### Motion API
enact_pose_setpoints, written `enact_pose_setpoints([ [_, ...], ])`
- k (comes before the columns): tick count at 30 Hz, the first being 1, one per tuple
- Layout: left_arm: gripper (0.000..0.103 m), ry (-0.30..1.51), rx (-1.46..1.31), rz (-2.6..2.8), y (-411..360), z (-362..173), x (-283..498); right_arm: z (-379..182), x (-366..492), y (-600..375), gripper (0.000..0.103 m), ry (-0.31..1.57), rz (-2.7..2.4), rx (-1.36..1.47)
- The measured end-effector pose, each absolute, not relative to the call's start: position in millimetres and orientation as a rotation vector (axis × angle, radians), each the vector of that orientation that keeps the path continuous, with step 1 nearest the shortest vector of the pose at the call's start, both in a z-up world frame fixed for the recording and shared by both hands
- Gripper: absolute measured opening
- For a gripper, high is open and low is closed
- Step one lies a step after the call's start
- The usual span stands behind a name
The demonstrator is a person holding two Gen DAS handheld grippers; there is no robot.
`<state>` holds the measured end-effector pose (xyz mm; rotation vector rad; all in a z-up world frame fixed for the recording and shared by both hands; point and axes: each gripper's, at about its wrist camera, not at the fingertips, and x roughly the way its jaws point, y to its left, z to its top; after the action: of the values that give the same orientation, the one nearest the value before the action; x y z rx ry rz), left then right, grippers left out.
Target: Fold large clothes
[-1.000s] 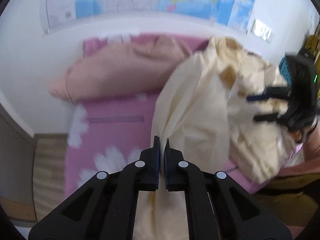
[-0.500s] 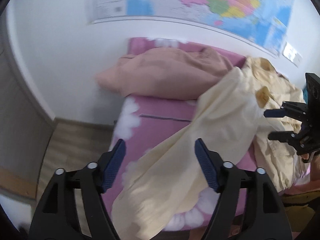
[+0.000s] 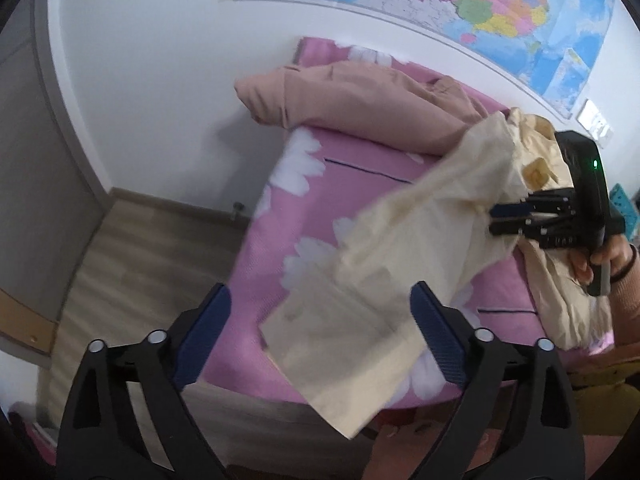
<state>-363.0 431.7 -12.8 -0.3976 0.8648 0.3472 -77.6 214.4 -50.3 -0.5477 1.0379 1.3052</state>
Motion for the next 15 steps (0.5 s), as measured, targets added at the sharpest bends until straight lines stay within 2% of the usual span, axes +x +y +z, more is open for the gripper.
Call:
enact_pose_setpoints([
  [5, 0.094, 0.896, -0.424, 0.274, 420.5, -35.8, -360.6, -36.4, -74.7, 194.4, 0.049, 1.009, 1.337, -0.473],
  [7, 0.080, 0.909, -0.407, 0.273, 416.0, -39.9, -355.4, -32.7, -75.3, 190.1, 0.050, 1.004, 1.346, -0.459],
  [9, 0.035, 0.907, -0.408, 0.276, 413.9, -35.5, -352.4, -28.4, -74.1, 183.5, 0.050, 0.991, 1.349, -0.444],
  [10, 0.028, 0.893, -0.417, 0.265, 413.7, -28.1, -351.5, -26.0, -73.5, 179.4, 0.050, 0.984, 1.352, -0.438],
  [12, 0.020, 0.855, -0.393, 0.278, 411.0, -10.8, -350.6, -19.4, -73.2, 171.0, 0.050, 0.961, 1.357, -0.419],
  [15, 0.015, 0.768, -0.377, 0.247, 406.1, 29.4, -348.9, -7.4, -82.1, 161.6, 0.050, 0.905, 1.378, -0.405],
])
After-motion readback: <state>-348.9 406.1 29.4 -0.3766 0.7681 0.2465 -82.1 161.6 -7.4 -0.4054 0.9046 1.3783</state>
